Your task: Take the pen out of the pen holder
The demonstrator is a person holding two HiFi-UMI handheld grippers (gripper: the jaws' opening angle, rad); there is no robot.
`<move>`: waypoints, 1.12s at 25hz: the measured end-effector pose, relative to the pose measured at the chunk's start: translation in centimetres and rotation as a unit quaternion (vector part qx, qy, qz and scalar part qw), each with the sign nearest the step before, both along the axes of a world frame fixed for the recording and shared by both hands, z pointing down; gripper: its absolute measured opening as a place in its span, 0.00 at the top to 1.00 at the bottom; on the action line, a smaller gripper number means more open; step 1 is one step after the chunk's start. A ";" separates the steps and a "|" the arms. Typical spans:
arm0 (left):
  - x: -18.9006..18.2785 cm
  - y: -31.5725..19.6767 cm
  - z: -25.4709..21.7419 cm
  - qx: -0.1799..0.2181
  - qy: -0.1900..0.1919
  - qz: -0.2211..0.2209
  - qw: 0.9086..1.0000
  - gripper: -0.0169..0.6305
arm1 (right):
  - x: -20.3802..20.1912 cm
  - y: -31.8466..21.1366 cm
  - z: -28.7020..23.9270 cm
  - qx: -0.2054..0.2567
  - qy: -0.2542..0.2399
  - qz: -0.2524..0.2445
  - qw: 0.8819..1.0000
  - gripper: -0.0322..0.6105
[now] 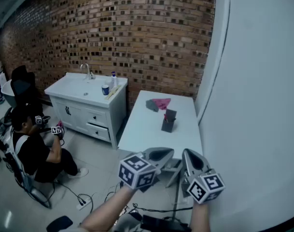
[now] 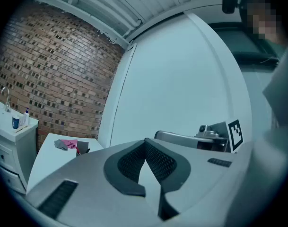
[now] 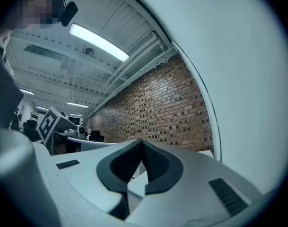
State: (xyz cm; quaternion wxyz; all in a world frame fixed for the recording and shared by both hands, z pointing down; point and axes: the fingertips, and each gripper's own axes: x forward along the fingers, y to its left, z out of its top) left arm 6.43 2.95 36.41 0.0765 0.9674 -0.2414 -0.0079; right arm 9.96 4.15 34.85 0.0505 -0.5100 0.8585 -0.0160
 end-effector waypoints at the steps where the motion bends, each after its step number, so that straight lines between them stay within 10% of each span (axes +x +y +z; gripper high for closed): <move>1: 0.1 -0.3 0.1 0.000 0.001 0.000 1.000 0.99 | 0.2 -0.3 0.3 0.001 0.000 -0.002 1.000 0.97; 28: -3.0 -12.3 -0.9 -0.014 0.011 0.045 0.999 0.99 | -2.5 -12.3 -0.5 -0.014 0.010 0.047 0.999 0.97</move>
